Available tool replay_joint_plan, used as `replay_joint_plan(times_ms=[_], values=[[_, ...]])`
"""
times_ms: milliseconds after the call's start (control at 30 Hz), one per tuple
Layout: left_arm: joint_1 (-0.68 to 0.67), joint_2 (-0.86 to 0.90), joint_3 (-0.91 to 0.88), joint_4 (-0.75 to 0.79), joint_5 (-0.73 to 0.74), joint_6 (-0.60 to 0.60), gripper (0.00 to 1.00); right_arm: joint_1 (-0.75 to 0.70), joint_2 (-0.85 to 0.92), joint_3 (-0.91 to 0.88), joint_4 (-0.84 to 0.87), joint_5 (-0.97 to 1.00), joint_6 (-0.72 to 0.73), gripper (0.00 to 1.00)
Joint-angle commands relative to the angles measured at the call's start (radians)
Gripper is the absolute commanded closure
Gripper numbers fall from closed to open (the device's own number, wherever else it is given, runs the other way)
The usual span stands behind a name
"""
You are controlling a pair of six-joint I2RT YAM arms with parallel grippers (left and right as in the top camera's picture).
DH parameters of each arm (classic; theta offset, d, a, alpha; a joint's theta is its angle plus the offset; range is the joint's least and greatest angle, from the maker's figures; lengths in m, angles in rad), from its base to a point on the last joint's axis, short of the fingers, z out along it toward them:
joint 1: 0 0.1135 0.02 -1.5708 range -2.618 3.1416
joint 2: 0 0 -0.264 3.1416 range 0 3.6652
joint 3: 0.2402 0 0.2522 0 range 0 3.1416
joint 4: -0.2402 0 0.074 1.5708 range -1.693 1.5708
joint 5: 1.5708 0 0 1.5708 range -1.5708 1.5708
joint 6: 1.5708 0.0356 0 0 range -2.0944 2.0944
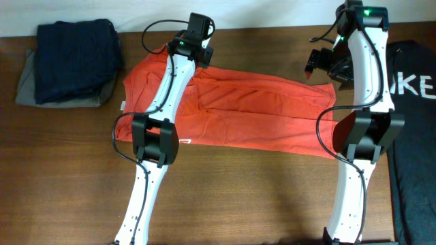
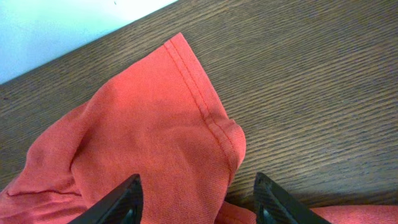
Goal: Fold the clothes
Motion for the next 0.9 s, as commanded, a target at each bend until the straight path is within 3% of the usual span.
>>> replay_joint_plan(times_ms=[0, 367, 667, 867], values=[[0.005, 0.009, -0.008, 0.003, -0.007, 0.02, 0.44, 0.005, -0.023, 0.004, -0.005, -0.005, -0.006, 0.01], [0.005, 0.046, -0.008, 0.008, -0.006, 0.02, 0.6, 0.005, -0.023, 0.004, -0.002, 0.006, -0.01, 0.01], [0.014, 0.048, -0.008, 0.011, 0.021, 0.019, 0.63, 0.005, -0.023, 0.004, -0.002, 0.006, -0.01, 0.01], [0.018, 0.047, -0.005, 0.006, 0.018, 0.019, 0.84, 0.005, -0.023, 0.004, -0.002, 0.006, -0.01, 0.01]])
